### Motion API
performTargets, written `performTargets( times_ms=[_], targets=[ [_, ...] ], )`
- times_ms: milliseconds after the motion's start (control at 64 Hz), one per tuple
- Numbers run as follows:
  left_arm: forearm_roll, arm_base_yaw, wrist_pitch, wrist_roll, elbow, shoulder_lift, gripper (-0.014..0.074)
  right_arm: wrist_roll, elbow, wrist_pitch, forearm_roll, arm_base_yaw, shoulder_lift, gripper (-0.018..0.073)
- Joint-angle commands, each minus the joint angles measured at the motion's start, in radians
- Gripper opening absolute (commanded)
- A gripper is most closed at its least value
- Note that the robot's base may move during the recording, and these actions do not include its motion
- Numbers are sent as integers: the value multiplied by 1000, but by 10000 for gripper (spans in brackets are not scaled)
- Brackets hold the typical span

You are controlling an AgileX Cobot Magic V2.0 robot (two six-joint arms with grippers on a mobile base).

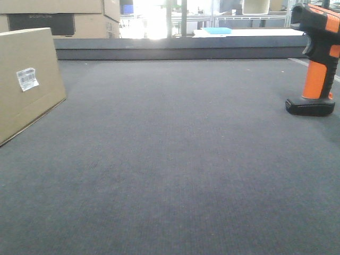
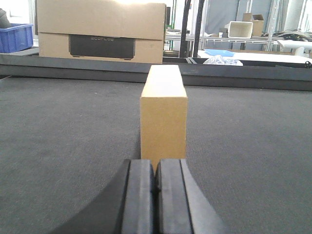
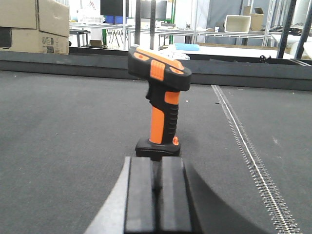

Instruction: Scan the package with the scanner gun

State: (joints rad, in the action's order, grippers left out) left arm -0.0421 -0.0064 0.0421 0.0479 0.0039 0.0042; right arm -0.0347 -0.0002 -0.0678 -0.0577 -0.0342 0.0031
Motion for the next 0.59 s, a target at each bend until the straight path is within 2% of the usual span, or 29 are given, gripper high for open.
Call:
performTargets(
  times_ms=[0, 578],
  targets=[
    [7, 2, -15, -3, -4, -4, -111, -3, 0, 17, -2, -1, -3, -168],
    [7, 2, -15, -3, -4, -4, -111, -3, 0, 17, -2, -1, -3, -168]
  ],
)
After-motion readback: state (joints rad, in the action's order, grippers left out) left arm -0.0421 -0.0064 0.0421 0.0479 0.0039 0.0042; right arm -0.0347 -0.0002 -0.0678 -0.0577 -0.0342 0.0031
